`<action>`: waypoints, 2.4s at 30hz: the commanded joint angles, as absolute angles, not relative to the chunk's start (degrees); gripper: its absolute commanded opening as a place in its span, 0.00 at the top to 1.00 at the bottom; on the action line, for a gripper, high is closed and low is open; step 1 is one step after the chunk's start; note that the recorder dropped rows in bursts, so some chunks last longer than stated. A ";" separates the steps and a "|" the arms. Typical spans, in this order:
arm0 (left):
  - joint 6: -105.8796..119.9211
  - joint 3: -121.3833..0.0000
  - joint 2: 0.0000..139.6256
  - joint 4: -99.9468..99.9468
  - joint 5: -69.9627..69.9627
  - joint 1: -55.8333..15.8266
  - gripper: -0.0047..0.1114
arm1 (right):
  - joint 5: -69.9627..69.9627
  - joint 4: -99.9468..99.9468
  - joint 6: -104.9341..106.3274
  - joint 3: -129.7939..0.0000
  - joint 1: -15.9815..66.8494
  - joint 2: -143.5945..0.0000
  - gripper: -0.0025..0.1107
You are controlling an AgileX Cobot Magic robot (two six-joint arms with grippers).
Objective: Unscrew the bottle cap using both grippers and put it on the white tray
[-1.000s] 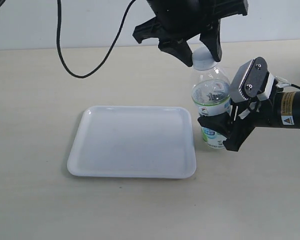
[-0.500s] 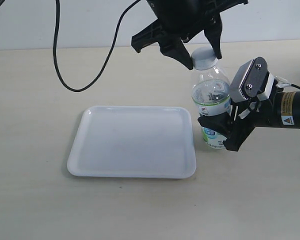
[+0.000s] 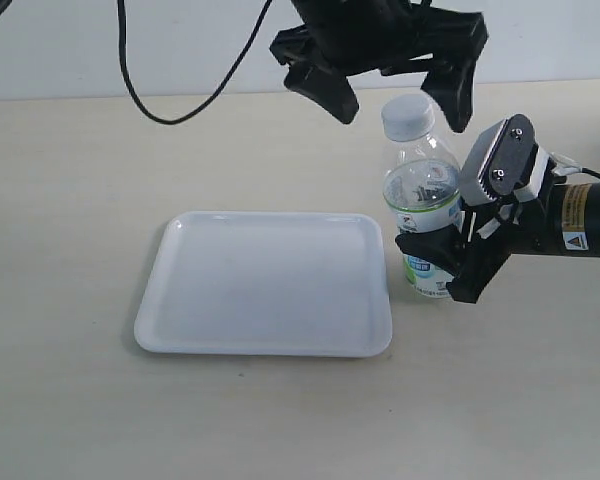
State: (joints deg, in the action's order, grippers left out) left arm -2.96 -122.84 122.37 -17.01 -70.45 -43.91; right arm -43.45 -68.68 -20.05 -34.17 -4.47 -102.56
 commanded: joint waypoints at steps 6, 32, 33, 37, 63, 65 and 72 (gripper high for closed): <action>21.57 -122.64 122.10 -15.77 -69.96 -44.01 0.07 | -42.08 -69.59 -21.14 -34.41 -4.63 -102.39 0.98; 23.66 -122.64 122.00 -21.39 -69.96 -44.01 0.65 | -41.71 -71.03 -22.52 -34.41 -4.63 -102.39 0.98; 23.66 -122.64 122.00 -21.70 -69.96 -44.01 0.65 | -41.71 -71.03 -22.52 -34.41 -4.63 -102.39 0.98; 23.66 -122.64 122.00 -21.98 -69.96 -44.01 0.65 | -41.71 -71.01 -22.29 -34.41 -4.63 -102.39 0.98; -6.96 -122.64 122.00 -19.08 -69.96 -44.01 0.96 | -41.71 -71.01 -22.17 -34.41 -4.63 -102.39 0.98; -9.84 -122.64 122.00 -19.08 -69.96 -44.01 0.96 | -41.81 -71.01 -22.18 -34.41 -4.63 -102.39 0.98; -21.75 -122.64 122.00 -19.08 -69.96 -44.01 0.96 | -41.91 -70.88 -22.18 -34.41 -4.63 -102.39 0.98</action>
